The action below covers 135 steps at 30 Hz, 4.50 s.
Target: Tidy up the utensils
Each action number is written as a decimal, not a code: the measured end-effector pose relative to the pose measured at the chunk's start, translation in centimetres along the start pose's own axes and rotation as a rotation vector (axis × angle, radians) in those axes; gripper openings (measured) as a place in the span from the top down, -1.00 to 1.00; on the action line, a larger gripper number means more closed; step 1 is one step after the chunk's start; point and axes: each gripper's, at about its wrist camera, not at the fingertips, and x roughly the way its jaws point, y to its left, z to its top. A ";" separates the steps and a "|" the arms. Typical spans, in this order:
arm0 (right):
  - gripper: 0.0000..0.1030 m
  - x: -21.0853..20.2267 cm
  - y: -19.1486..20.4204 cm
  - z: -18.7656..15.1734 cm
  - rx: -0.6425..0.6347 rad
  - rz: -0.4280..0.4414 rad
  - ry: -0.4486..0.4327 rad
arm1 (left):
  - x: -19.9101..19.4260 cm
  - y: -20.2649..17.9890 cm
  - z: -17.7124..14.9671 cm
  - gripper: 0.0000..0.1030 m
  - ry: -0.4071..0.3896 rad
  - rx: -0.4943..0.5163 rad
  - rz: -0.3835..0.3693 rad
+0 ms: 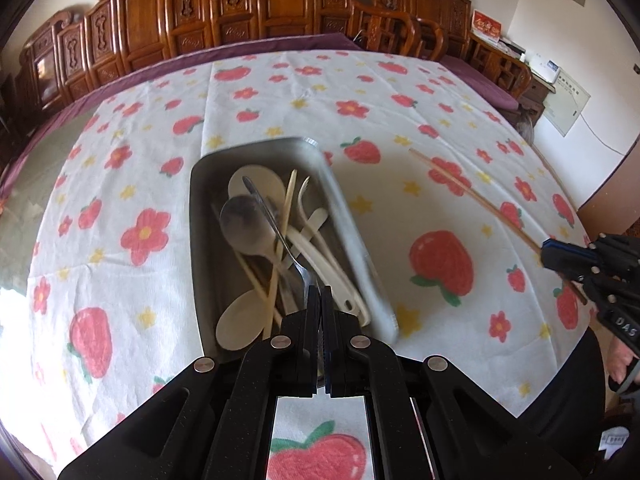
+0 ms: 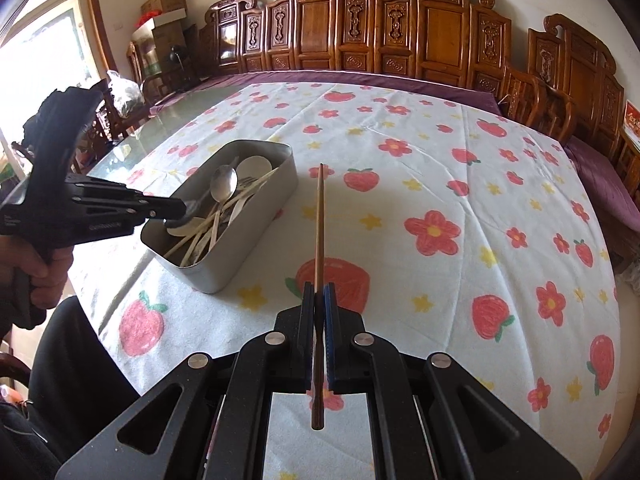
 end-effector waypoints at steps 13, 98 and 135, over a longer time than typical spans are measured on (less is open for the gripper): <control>0.89 1.6 2.9 3.0 -0.046 0.040 0.004 | 2.1 3.4 -1.0 0.98 0.042 -0.092 0.001; -0.95 -25.7 4.8 -1.1 0.132 -0.273 -0.515 | -26.3 -9.7 -5.6 -0.85 -0.522 -0.083 0.177; -0.95 -27.7 5.4 -0.9 0.135 -0.275 -0.564 | -29.0 -10.2 -6.1 -0.85 -0.591 -0.092 0.211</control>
